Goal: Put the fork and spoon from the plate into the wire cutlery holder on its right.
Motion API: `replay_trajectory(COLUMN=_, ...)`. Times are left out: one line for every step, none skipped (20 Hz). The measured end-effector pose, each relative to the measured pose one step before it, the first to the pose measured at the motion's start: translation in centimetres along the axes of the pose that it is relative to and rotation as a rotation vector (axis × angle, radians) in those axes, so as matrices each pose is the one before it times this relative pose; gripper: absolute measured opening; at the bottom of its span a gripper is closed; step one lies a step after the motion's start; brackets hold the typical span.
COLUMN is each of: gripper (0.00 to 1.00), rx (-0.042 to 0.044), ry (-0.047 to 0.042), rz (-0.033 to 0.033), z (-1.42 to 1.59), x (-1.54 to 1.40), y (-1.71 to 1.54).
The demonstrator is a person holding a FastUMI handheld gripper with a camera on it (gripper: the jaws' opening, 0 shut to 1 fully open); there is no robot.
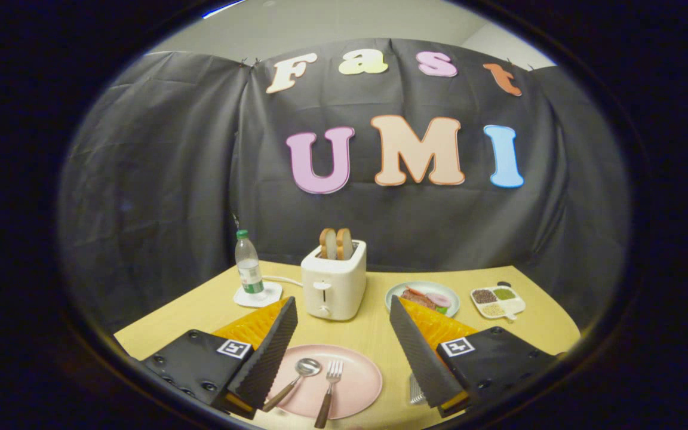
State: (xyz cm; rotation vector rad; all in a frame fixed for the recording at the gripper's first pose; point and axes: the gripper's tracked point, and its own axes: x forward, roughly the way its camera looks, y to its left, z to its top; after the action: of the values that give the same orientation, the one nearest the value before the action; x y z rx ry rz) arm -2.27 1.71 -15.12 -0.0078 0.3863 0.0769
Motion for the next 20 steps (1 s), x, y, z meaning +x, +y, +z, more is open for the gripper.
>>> replay_trajectory(gripper=0.99, rx=-0.0117, ry=0.02002, rz=0.00256, z=-0.706, x=0.146, y=0.111)
replay_trajectory(gripper=0.99, rx=-0.0104, ry=0.02044, rz=0.00223, z=-0.899, x=0.268, y=0.119)
replay_trajectory(gripper=0.99, rx=-0.00639, ry=0.02661, rz=0.00222, z=-0.979, x=0.245, y=0.093)
replay_trajectory(gripper=0.99, rx=-0.00304, ry=0.03201, rz=0.00566, z=-1.291, x=0.267, y=0.246)
replay_trajectory(gripper=0.99, rx=-0.00709, ry=0.03612, rz=0.00173, z=-1.189, x=0.263, y=0.192)
replay_trajectory(gripper=0.99, rx=-0.00645, ry=0.02823, rz=0.00005, z=-1.051, x=0.258, y=0.129)
replay_trajectory(gripper=0.99, rx=-0.00374, ry=0.03011, rz=-0.00455, z=-1.078, x=0.238, y=0.074)
replay_trajectory(gripper=0.99, rx=-0.00053, ry=0.0289, rz=-0.00499, z=-1.22, x=0.21, y=0.065)
replay_trajectory(gripper=0.99, rx=-0.00072, ry=0.03753, rz=-0.0042, z=-1.272, x=0.338, y=0.173)
replay_trajectory(gripper=0.99, rx=-0.00273, ry=0.03827, rz=-0.00079, z=-1.294, x=0.426, y=0.128)
replay_trajectory(gripper=0.99, rx=-0.00284, ry=0.03226, rz=-0.00394, z=-1.127, x=0.441, y=-0.062)
replay_trajectory(gripper=0.99, rx=-0.00281, ry=0.0373, rz=-0.00332, z=-1.275, x=0.098, y=-0.005)
replay_trajectory(gripper=0.99, rx=0.00362, ry=0.02973, rz=0.00227, z=-1.075, x=0.257, y=0.084)
replay_trajectory(gripper=1.0, rx=0.00127, ry=0.03299, rz=0.00014, z=-1.177, x=0.337, y=0.047)
replay_trajectory(gripper=0.99, rx=-0.00145, ry=0.03113, rz=0.00139, z=-0.839, x=0.239, y=0.03)
replay_trajectory(gripper=0.99, rx=-0.00365, ry=0.02196, rz=-0.00054, z=-0.588, x=0.218, y=-0.046)
replay_trajectory(gripper=1.0, rx=-0.00738, ry=0.01817, rz=-0.00055, z=-0.522, x=0.21, y=-0.006)
replay_trajectory(gripper=1.0, rx=-0.00897, ry=0.01374, rz=0.00156, z=-0.52, x=0.137, y=-0.021)
replay_trajectory(gripper=1.0, rx=-0.00981, ry=0.01123, rz=-0.00318, z=-0.359, x=0.199, y=-0.098)
replay_trajectory(gripper=1.0, rx=-0.01037, ry=0.01321, rz=-0.00337, z=-0.517, x=0.235, y=-0.175)
